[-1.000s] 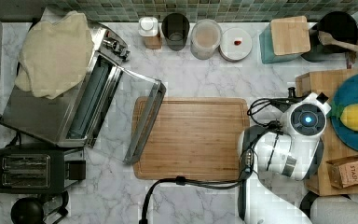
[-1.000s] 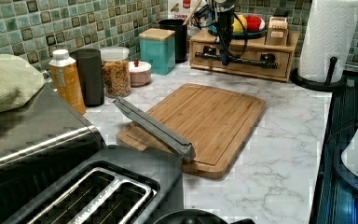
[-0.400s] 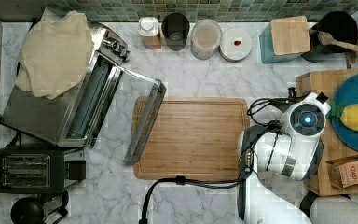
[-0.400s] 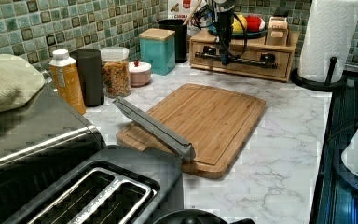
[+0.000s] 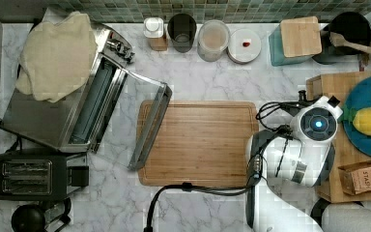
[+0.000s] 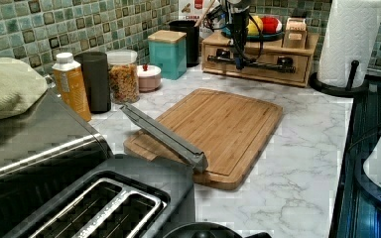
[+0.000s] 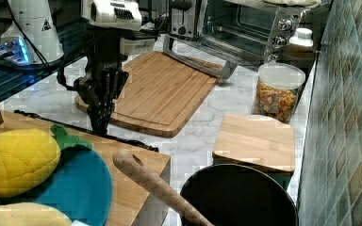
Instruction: Close the drawer.
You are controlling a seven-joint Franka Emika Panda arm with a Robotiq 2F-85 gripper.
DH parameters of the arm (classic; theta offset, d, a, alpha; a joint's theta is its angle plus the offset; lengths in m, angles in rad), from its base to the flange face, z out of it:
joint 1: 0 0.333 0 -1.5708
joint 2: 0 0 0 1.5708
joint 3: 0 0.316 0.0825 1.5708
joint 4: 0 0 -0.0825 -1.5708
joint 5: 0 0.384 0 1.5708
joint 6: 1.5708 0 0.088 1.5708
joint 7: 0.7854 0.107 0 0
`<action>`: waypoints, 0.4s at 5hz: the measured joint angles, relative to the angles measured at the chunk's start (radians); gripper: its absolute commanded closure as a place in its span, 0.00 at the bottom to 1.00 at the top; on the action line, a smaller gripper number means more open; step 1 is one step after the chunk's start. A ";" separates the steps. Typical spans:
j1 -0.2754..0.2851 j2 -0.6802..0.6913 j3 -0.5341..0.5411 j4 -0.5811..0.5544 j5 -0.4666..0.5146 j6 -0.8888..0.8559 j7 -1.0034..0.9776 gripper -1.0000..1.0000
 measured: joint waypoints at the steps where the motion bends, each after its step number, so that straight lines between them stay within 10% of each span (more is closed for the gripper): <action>1: 0.000 0.000 0.000 0.000 0.000 0.001 0.000 1.00; 2: 0.015 0.001 -0.014 0.000 0.000 0.000 0.000 1.00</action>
